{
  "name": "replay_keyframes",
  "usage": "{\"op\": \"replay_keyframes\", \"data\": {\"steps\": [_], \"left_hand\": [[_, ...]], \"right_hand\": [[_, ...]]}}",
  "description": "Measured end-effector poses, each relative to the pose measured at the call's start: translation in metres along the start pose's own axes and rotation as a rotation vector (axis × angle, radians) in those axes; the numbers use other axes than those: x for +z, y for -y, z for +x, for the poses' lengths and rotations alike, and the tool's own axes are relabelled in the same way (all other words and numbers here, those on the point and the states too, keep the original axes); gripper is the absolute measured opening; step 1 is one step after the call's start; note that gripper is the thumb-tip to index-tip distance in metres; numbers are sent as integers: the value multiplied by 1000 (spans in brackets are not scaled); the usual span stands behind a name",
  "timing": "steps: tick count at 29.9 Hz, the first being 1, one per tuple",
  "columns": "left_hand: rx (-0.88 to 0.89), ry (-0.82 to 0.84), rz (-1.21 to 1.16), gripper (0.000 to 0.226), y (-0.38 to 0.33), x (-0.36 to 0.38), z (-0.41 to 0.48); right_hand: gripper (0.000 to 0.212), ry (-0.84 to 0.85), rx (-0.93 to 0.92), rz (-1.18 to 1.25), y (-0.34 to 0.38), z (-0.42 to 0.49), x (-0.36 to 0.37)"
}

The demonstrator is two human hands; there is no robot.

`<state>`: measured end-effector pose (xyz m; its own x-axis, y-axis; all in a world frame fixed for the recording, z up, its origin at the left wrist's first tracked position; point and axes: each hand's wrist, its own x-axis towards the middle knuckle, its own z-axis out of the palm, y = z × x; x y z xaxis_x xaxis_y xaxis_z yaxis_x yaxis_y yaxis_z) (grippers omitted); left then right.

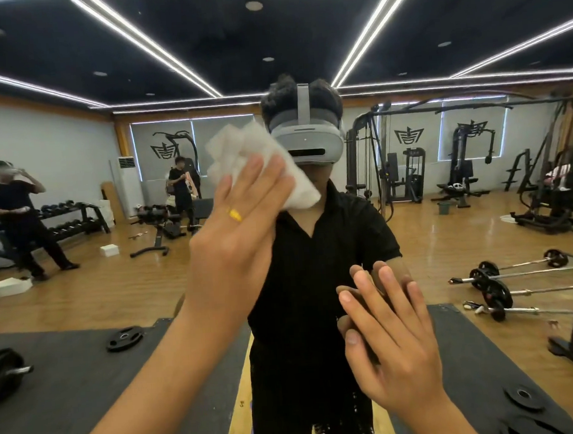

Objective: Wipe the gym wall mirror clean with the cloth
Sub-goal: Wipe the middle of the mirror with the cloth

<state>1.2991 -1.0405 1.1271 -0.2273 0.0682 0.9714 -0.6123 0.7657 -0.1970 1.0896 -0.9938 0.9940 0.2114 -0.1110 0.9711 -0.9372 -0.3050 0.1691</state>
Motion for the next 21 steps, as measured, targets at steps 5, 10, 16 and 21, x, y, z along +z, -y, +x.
{"op": "replay_keyframes", "data": {"steps": [5,10,16,21], "left_hand": [[41,-11,51,51,15,-7,9],[-75,-118,10,45,10,5,45],[-119,-37,-31,52,-6,2,-31],[-81,-60,-21,52,6,4,10]], "right_hand": [[43,8,0,-10,0,1,0],[40,0,3,2,2,2,1],[40,5,11,-1,1,2,1],[41,-25,-10,-18,2,2,2]]}}
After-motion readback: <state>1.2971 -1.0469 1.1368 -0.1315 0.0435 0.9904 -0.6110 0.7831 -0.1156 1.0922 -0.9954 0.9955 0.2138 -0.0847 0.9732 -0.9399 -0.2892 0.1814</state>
